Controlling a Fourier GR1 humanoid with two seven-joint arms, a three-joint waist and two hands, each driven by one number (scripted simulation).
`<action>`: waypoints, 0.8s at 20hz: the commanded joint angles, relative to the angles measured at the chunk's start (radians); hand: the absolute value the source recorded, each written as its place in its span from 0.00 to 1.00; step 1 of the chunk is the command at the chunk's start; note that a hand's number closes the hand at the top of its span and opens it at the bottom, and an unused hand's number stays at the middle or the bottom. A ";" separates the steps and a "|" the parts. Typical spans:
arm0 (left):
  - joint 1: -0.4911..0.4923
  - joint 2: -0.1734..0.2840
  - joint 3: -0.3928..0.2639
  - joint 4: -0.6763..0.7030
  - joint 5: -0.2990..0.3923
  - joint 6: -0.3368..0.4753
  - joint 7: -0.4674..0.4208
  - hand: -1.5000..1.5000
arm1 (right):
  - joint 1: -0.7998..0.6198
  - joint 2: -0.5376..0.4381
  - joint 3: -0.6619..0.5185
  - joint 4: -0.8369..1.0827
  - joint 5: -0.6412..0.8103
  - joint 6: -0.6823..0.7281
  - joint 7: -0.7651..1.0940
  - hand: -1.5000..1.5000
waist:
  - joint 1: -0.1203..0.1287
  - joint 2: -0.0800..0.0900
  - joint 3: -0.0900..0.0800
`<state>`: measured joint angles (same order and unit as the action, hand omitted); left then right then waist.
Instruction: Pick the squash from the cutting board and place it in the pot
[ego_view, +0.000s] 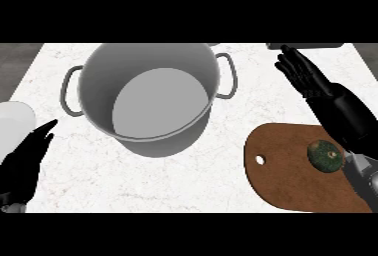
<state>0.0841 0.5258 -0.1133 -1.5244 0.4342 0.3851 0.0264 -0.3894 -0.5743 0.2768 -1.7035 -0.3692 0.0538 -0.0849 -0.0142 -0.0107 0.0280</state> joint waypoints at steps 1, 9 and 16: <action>-0.043 -0.010 -0.061 -0.016 -0.047 -0.008 0.043 0.50 | 0.031 0.008 -0.043 0.023 -0.002 -0.031 0.045 1.00 | 0.005 0.011 -0.028; -0.035 -0.019 -0.196 0.025 -0.045 -0.170 0.039 0.50 | 0.219 -0.121 -0.212 0.190 0.313 -0.457 0.017 0.00 | -0.148 0.002 -0.028; -0.111 -0.069 -0.263 0.050 -0.057 -0.240 0.060 0.50 | 0.501 0.114 -0.239 -0.110 0.327 -0.687 -0.288 0.00 | -0.054 0.002 -0.028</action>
<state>0.0162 0.4819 -0.3391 -1.4961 0.3860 0.1838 0.0682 -0.0296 -0.5109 0.0680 -1.6672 -0.0667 -0.5358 -0.2779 -0.0966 -0.0085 0.0024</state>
